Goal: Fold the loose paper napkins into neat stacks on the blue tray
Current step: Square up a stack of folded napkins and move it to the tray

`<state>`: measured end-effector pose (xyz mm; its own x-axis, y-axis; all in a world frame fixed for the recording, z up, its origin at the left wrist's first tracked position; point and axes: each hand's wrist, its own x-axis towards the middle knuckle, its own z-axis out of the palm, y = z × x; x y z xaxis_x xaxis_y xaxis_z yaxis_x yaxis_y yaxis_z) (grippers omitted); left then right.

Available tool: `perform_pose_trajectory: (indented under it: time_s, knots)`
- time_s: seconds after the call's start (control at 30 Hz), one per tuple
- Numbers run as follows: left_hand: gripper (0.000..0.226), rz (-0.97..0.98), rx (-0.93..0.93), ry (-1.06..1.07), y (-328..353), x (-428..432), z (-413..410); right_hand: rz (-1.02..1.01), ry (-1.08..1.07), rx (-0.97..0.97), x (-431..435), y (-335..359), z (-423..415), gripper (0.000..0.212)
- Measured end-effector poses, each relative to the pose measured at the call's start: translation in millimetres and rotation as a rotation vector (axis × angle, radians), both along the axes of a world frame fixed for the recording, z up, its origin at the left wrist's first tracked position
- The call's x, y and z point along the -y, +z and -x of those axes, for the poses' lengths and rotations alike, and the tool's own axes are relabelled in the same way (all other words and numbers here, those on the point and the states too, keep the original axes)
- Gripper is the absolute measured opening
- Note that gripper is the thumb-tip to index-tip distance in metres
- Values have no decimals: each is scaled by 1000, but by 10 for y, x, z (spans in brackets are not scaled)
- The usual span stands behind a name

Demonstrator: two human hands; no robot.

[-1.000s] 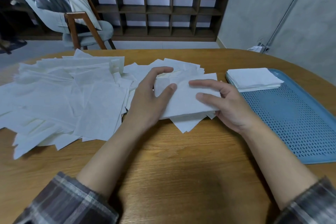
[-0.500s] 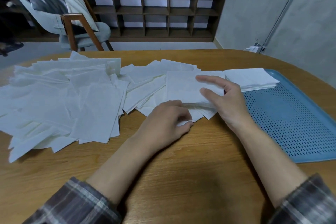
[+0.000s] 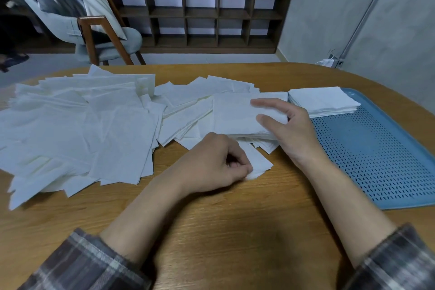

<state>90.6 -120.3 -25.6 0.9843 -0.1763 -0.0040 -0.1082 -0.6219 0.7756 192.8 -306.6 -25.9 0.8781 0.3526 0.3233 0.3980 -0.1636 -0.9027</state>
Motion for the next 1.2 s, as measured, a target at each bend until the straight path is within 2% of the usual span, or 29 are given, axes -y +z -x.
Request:
perform_pose_trajectory:
  time_s: [0.17, 0.27, 0.37, 0.57, 0.67, 0.73, 0.8, 0.87, 0.9, 0.97, 1.07, 1.13, 1.2]
  knots:
    - [10, -5, -5, -26, 76, -18, 17, 8, 14, -11, 9, 9, 6, 32]
    - [15, 24, 162, 49, 138, -51, 21, -7, 23, -13, 6, 21, 12, 31]
    - [16, 71, 349, 180, 174, -74, 20, -53, 76, -47, -3, 47, 20, 21]
    - [15, 116, 481, 315, 151, -62, 11, 41, 219, -15, 5, 81, 87, 20]
    - [12, 154, 483, 357, 161, -43, 12, 25, 132, -23, -19, 36, 66, 12]
    - [7, 213, 413, 340, 181, -48, 12, -17, 93, -22, -34, 25, 56, 8]
    - [29, 223, 301, 295, 198, -85, 8, -119, 57, -66, -18, 21, 36, 8]
    - [45, 151, 188, 258, 209, -136, -1, -228, 27, -135, 3, 40, 8, 8]
    - [45, 146, 138, 245, 218, -153, -1, -287, 22, -180, 18, 48, -7, 6]
    - [39, 262, 98, 269, 241, -185, -3, -397, 25, -282, 30, 96, -4, 7]
    - [37, 419, 251, 424, 304, -269, -1, -407, 69, -367, 23, 126, 17, 11]
    - [39, 439, 345, 511, 329, -326, 0, -378, 106, -398, 4, 124, 41, 8]
    - [37, 447, 377, 496, 317, -368, -7, -343, 143, -428, -8, 111, 54, 9]
